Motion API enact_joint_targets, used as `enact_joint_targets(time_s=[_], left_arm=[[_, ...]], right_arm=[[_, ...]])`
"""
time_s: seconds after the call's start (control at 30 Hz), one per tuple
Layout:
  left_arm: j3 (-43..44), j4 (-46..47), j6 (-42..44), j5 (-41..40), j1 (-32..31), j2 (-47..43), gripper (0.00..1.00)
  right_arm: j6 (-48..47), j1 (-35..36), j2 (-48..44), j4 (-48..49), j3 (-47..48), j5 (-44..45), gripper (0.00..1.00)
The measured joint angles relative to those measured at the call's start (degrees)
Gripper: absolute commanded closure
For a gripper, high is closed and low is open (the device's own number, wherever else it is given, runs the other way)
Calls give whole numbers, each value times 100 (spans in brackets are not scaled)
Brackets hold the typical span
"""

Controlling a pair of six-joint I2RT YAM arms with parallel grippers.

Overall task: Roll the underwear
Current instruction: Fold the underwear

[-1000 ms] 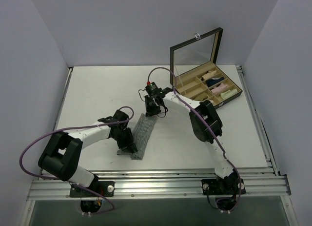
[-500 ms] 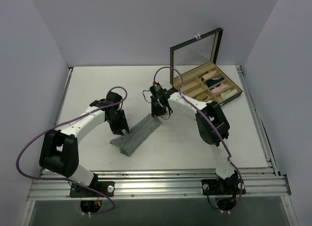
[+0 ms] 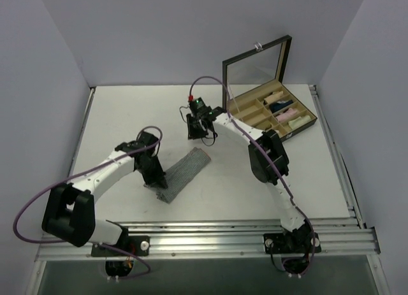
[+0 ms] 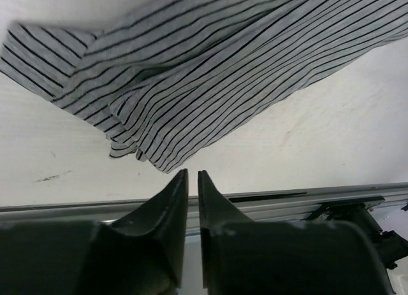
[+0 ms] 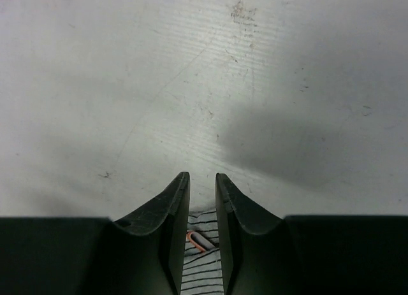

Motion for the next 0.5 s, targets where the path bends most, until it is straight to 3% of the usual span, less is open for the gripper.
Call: enact_joint_targets(time_s=[0.23,0.5], left_arm=[[-643,216,-264,245,-127,72,90],[0,114,197,-103,310,1467,93]], right_arm=[[-289,7,389,186,-164,-332,80],[-291,-55,-50,721,-1005,-280,81]])
